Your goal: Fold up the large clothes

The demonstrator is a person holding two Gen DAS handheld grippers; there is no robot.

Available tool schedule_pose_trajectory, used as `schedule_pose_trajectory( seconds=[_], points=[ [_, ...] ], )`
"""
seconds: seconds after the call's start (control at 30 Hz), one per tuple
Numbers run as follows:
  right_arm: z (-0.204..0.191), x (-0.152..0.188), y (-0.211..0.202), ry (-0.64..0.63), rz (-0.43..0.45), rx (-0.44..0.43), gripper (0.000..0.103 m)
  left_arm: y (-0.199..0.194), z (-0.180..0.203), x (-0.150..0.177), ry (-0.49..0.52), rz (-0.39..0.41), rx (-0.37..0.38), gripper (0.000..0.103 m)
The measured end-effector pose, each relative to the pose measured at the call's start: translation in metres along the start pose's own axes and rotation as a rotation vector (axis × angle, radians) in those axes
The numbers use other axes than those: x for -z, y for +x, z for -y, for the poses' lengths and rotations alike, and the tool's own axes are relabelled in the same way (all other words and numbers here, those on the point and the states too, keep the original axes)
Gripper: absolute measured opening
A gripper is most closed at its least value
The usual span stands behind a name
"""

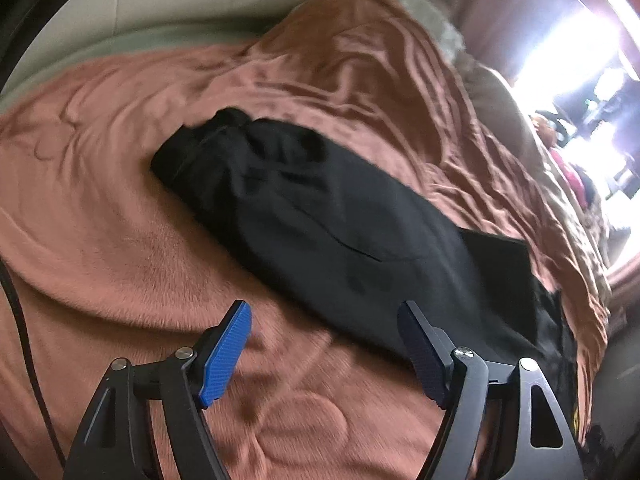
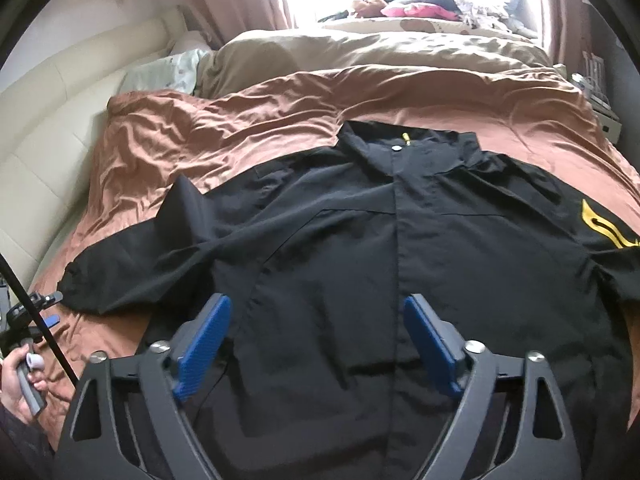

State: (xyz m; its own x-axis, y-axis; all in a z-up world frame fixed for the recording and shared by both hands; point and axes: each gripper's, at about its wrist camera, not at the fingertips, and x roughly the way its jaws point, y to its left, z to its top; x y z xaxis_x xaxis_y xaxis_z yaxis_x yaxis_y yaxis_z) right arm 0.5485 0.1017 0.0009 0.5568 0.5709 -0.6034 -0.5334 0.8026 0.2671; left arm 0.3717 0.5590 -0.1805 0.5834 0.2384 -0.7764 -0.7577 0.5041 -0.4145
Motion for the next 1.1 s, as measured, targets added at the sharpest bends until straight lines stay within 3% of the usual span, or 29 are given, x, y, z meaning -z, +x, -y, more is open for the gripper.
schedule_pose_trajectory(
  seconds=[0.1,0.2,0.23,0.27,0.33,0.47,0.63,0.8,1.0,1.1],
  points=[
    [0.002,-0.003,0.025,0.005,-0.032,0.017,0.076,0.025,-0.009,-0.009,-0.020,-0.014,-0.038,0.065],
    [0.002,-0.004,0.043,0.018,-0.059,0.026,0.073,0.037,-0.011,-0.019,-0.020,0.011,-0.090,0.041],
    [0.001,-0.005,0.052,0.024,-0.071,0.022,0.070,0.037,-0.011,-0.021,-0.018,0.018,-0.101,0.019],
    [0.001,-0.006,0.057,0.028,-0.076,0.013,0.066,0.036,-0.009,-0.025,-0.018,0.021,-0.100,0.006],
    [0.000,-0.011,0.067,0.039,-0.080,-0.024,0.061,0.026,-0.004,-0.033,-0.002,0.051,-0.081,0.004],
    [-0.009,-0.022,0.090,0.031,-0.106,-0.099,0.041,-0.010,0.020,-0.050,0.076,0.151,-0.046,0.003],
    [-0.024,-0.033,0.124,0.065,-0.155,-0.215,0.034,-0.049,0.054,-0.071,0.139,0.207,0.002,0.003],
    [-0.028,-0.044,0.168,0.206,-0.197,-0.350,0.013,-0.089,0.100,-0.083,0.210,0.256,0.058,0.002],
    [-0.031,-0.037,0.219,0.261,-0.338,-0.419,0.012,-0.137,0.170,-0.080,0.339,0.300,0.142,0.002],
    [-0.030,-0.039,0.210,0.187,-0.296,-0.394,0.012,-0.155,0.203,-0.073,0.391,0.324,0.178,0.002]
  ],
)
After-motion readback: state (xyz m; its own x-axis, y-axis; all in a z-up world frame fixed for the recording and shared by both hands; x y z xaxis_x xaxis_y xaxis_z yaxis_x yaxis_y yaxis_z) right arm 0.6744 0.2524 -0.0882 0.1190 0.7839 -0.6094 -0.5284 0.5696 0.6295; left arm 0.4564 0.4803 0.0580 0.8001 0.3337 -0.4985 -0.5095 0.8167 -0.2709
